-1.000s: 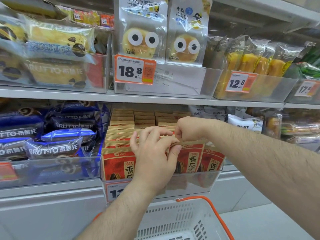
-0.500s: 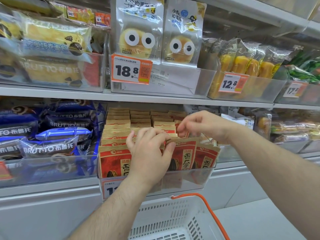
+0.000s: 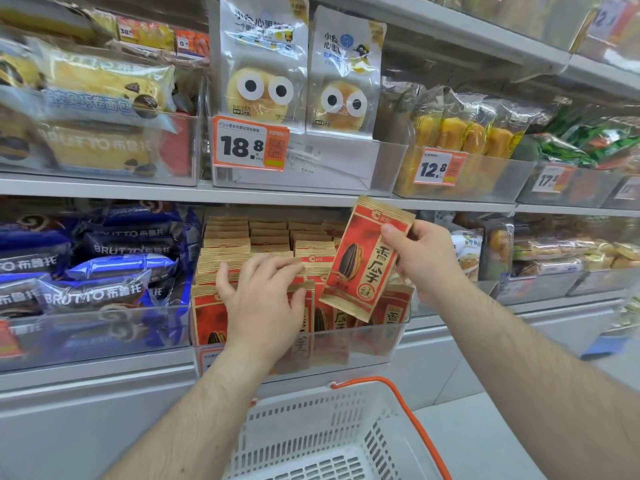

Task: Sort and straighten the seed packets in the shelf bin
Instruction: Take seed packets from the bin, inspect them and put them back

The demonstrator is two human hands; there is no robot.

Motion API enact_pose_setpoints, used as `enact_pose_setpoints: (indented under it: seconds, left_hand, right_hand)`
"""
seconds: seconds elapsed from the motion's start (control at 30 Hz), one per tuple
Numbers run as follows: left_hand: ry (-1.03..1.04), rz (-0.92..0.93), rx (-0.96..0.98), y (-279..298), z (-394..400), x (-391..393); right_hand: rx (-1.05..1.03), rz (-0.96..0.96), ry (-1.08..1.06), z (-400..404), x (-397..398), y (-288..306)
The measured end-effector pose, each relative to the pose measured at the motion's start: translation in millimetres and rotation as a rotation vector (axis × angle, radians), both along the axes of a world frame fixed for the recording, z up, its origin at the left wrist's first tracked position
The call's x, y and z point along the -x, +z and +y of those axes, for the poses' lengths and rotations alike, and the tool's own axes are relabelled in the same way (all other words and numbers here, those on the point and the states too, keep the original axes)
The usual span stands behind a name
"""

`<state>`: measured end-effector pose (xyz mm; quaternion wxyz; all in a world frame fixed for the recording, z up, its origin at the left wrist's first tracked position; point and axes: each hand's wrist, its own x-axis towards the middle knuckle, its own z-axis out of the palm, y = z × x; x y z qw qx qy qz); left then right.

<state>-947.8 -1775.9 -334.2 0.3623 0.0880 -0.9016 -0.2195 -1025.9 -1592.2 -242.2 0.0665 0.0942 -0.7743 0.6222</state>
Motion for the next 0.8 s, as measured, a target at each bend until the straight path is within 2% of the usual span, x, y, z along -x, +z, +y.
enact_pose_setpoints:
  seconds: [0.27, 0.43, 0.5, 0.67, 0.8]
  left_hand:
    - [0.009, -0.011, -0.021, 9, -3, -12]
    - [-0.051, 0.160, -0.087, 16, -3, -24]
    - [-0.157, 0.173, -0.284, 22, 2, -33]
    - [-0.364, -0.062, -0.946, 27, 22, -44]
    - [-0.505, -0.210, -1.292, 25, 35, -49]
  right_hand:
    - [0.044, 0.066, -0.045, 2, -15, -7]
    - [0.117, 0.093, -0.021, 9, -31, -2]
    - [0.128, 0.068, 0.047, 11, -42, -4]
    - [0.057, -0.039, 0.183, 3, -64, -35]
    - [0.022, -0.095, 0.251, -1, -74, -62]
